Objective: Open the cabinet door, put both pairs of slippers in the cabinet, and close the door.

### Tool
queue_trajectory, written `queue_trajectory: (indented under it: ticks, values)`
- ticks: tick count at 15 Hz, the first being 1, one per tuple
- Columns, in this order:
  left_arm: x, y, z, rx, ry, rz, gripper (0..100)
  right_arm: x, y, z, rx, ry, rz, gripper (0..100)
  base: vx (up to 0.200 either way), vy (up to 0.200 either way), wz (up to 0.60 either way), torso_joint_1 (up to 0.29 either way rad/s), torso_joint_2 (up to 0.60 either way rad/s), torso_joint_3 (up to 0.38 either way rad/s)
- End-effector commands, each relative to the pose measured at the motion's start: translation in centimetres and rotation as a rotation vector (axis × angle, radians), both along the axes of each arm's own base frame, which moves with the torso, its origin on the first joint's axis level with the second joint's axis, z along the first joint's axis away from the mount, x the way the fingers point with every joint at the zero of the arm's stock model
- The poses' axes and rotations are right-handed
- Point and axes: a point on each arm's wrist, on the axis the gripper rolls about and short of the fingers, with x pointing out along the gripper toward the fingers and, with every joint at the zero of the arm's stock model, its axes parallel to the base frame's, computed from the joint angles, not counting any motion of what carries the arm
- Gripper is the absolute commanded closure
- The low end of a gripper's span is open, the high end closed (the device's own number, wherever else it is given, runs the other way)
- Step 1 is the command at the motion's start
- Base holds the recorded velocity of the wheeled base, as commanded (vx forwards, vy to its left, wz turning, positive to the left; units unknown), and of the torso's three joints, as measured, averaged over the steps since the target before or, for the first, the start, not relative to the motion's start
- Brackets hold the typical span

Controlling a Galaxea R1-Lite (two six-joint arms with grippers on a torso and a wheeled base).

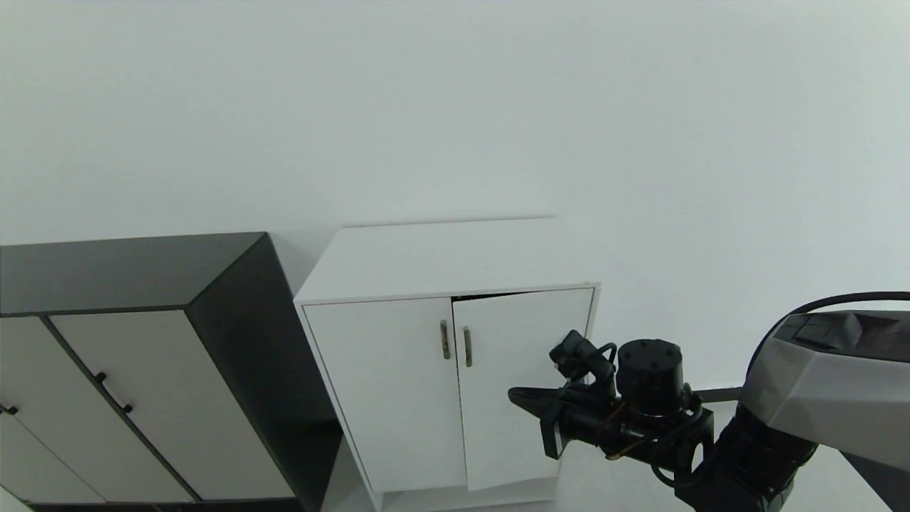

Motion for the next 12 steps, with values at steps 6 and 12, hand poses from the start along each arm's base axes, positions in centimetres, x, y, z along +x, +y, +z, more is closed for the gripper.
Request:
queue_trajectory:
  ticks: [6,12]
  values:
    - [0.0,0.0,0.0,0.000,0.001,0.000,100,0.3,0.0,-1.2,-0.020,0.027,-0.003,100,0.200,0.000,0.00,0.003,0.00,0.001]
    - [0.0,0.0,0.0,0.000,0.000,0.000,100,2.1,1.5,-2.6,-0.011,0.017,-0.001,100,0.100,0.000,0.00,0.002,0.00,0.001]
